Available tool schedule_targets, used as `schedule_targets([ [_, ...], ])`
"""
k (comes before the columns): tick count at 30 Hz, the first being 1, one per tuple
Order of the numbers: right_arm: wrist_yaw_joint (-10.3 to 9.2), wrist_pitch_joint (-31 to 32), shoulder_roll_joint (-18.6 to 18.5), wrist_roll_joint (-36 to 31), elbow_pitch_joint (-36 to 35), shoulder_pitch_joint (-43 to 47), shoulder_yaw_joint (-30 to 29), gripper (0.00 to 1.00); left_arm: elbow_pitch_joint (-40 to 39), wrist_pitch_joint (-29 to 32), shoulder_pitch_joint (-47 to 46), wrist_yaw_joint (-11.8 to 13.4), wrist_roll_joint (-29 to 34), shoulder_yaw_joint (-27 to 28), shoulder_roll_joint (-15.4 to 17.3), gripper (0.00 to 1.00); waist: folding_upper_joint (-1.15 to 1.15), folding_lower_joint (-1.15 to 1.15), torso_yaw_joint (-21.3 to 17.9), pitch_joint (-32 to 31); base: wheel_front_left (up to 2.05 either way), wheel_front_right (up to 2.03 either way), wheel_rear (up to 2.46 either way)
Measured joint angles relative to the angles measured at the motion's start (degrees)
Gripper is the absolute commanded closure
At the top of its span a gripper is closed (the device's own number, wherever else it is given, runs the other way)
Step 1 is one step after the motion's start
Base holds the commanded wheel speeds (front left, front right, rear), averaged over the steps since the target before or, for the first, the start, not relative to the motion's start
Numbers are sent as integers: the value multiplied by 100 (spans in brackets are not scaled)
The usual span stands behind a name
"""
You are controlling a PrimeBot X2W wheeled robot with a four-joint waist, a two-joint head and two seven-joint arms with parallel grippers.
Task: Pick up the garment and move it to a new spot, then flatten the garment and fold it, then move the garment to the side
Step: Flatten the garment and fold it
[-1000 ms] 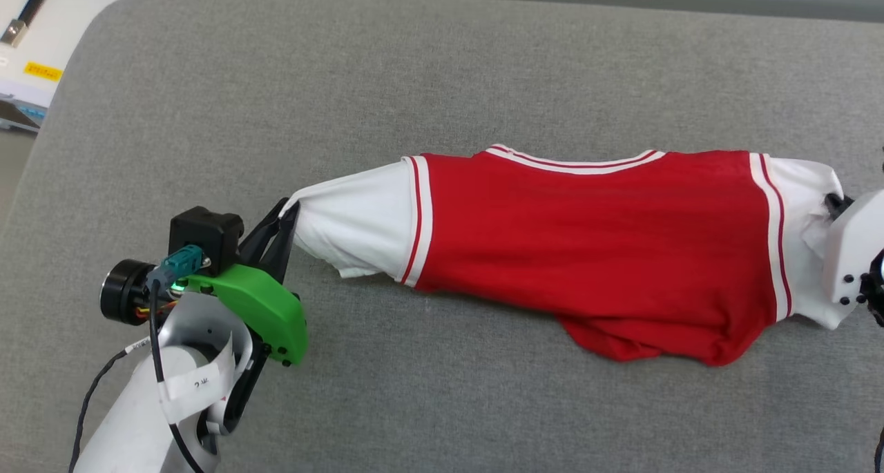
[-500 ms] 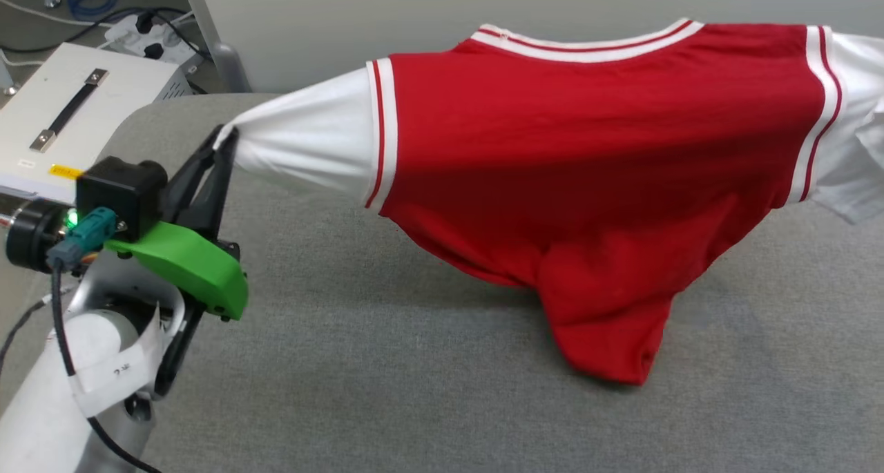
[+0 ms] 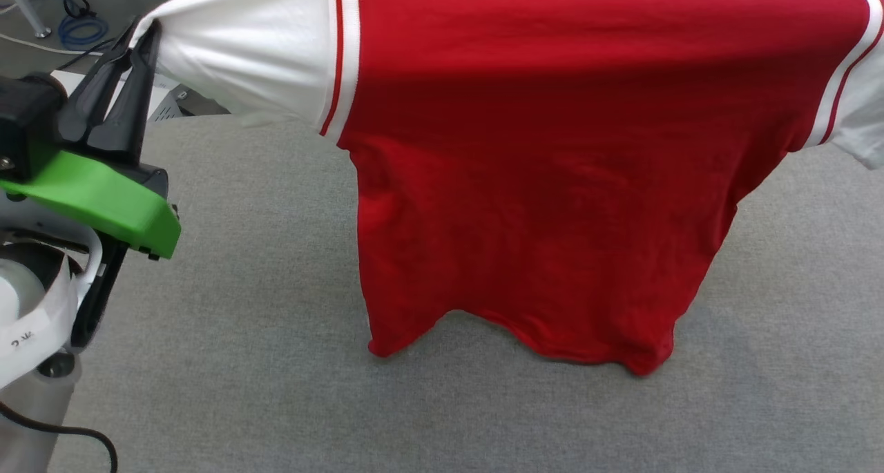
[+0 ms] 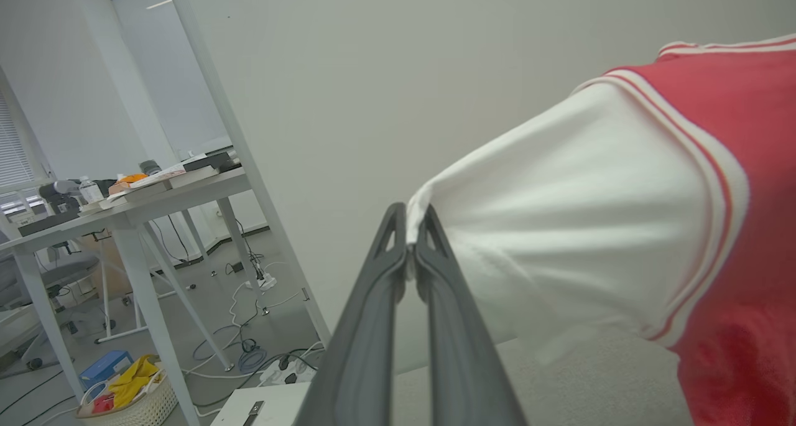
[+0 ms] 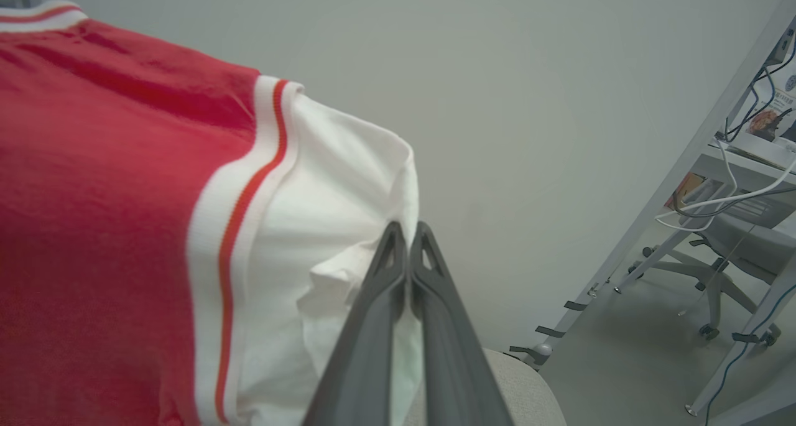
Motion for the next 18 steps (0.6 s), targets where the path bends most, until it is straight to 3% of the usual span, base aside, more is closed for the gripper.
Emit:
schedule_targets([
  [9,2,-4,-236,8,7,-827,198,100,199,145,-580,-408,-115,112,437,100,0,0,-42,514,0,0,0],
  [14,2,-163,-388,-30,307,-1897,399,100,525,221,-1353,-802,-221,143,795,100,0,0,-78,1025,0,0,0],
  [18,5,-419,-417,-181,855,-2931,657,100,953,136,-2329,-972,-234,42,948,100,0,0,-106,1506,0,0,0],
])
